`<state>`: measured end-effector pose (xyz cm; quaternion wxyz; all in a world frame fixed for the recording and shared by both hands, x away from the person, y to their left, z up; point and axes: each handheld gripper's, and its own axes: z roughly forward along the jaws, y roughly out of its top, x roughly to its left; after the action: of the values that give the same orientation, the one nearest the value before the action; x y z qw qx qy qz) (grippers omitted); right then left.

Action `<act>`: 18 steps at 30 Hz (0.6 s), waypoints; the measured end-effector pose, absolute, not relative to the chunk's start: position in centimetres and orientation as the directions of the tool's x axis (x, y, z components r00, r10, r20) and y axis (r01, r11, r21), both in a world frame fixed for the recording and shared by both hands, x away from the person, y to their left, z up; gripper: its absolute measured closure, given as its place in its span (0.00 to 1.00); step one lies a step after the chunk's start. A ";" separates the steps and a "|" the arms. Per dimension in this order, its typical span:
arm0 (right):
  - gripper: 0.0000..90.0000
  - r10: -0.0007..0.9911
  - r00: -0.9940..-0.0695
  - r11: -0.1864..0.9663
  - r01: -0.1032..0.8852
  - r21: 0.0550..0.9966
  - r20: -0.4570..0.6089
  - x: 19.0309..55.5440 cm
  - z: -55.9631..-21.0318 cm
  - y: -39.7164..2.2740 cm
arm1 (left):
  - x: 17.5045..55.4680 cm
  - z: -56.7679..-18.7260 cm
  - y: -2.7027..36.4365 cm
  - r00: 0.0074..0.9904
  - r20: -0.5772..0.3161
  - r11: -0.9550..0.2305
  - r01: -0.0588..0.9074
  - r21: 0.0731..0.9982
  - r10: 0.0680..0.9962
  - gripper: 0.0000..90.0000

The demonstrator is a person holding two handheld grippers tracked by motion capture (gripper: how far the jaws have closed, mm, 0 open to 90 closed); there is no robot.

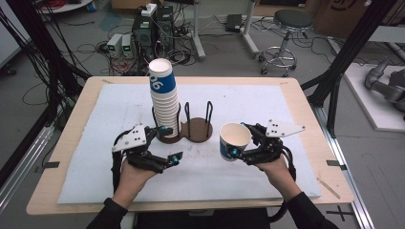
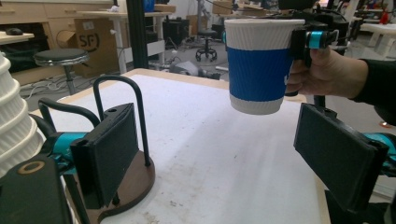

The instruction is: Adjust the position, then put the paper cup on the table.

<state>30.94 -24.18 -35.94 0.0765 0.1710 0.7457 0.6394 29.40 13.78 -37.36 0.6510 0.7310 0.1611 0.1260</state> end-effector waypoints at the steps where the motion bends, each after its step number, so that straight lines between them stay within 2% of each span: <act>1: 0.24 0.353 -0.930 0.124 0.158 0.980 0.105 30.9 -35.9 -24.2 | 29.4 -37.4 13.8 0.917 -0.026 -0.103 0.072 0.992 0.397 0.15; 18: 0.24 0.352 -0.931 0.127 0.148 0.981 0.095 30.6 -35.8 -24.0 | 29.3 -37.6 13.2 0.920 -0.013 -0.120 0.066 0.991 0.393 0.15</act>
<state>30.65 -24.04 -35.84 0.0795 0.1674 0.7465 0.6391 29.34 13.23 -37.56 0.6450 0.7375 0.1553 0.1267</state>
